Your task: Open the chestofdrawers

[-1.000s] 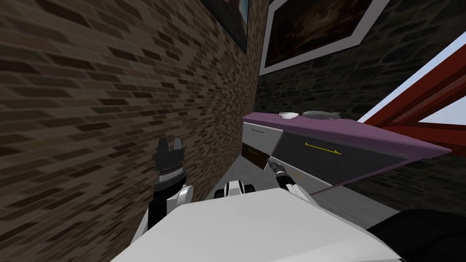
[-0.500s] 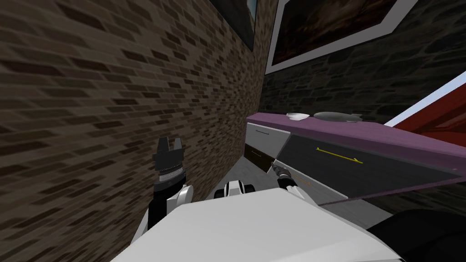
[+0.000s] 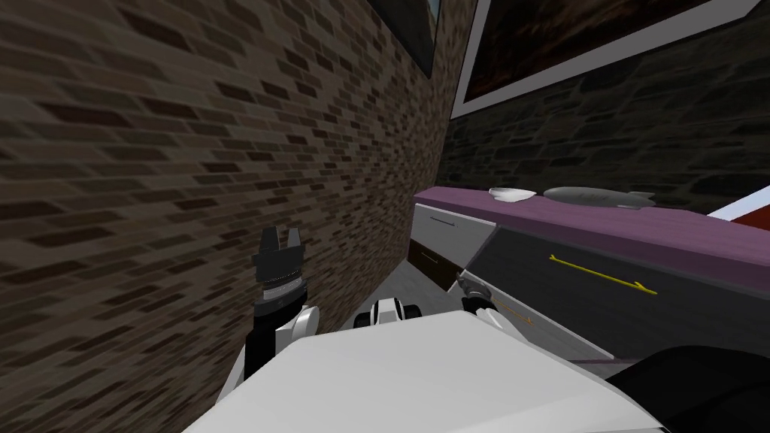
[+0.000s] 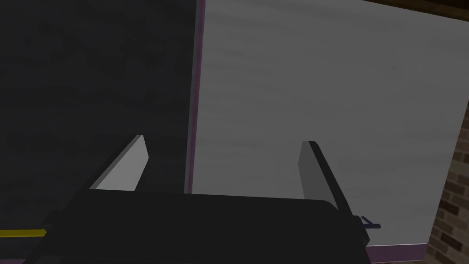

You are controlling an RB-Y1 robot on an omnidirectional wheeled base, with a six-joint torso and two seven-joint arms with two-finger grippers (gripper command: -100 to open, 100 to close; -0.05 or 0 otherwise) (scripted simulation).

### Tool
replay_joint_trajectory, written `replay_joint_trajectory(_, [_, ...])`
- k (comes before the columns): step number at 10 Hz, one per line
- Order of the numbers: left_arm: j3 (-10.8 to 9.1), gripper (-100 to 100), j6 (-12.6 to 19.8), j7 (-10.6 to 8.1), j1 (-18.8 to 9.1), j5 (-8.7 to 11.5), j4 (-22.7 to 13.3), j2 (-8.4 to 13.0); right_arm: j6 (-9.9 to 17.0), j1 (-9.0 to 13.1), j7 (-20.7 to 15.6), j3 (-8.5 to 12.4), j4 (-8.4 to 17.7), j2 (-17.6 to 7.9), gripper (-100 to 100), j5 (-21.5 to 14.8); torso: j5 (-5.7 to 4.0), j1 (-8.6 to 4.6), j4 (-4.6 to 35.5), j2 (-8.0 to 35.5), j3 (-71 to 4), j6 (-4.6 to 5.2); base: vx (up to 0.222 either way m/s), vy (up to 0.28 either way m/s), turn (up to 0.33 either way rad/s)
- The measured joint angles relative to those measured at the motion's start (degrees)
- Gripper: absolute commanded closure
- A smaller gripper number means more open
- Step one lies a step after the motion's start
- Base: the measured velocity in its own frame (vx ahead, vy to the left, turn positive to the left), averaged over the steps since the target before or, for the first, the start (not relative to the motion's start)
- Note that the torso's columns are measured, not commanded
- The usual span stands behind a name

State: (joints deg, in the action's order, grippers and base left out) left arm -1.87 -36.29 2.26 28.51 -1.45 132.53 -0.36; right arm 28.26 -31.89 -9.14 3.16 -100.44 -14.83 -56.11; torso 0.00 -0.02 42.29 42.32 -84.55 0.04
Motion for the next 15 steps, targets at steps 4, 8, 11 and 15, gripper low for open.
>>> replay_joint_trajectory(4, [0.01,0,0.0,0.00,0.0,0.0,0.0,0.0,6.6,-0.2,-0.9,-0.2,1.9,-1.1,-100,-2.9,0.00,0.03,0.0,-0.1,0.0,-0.08,0.039,-0.007,0.144])
replay_joint_trajectory(8, [0.00,0,0.0,0.00,0.0,0.0,0.0,0.0,13.0,0.6,0.3,0.0,5.8,-1.4,-100,-8.1,0.01,0.01,0.0,0.0,0.0,0.00,0.046,-0.008,0.175])
replay_joint_trajectory(11, [0.00,0,0.0,0.00,0.0,0.0,0.0,0.0,17.2,1.2,0.6,0.0,8.4,-1.9,-100,-10.9,0.01,0.03,0.0,0.0,0.0,0.00,0.037,-0.009,0.131])
replay_joint_trajectory(15, [0.00,0,0.0,0.00,0.0,0.0,0.0,0.0,22.9,1.5,0.4,-0.1,11.0,-2.5,-100,-14.1,0.00,0.00,0.0,-0.1,0.0,-0.09,0.040,-0.015,0.147])
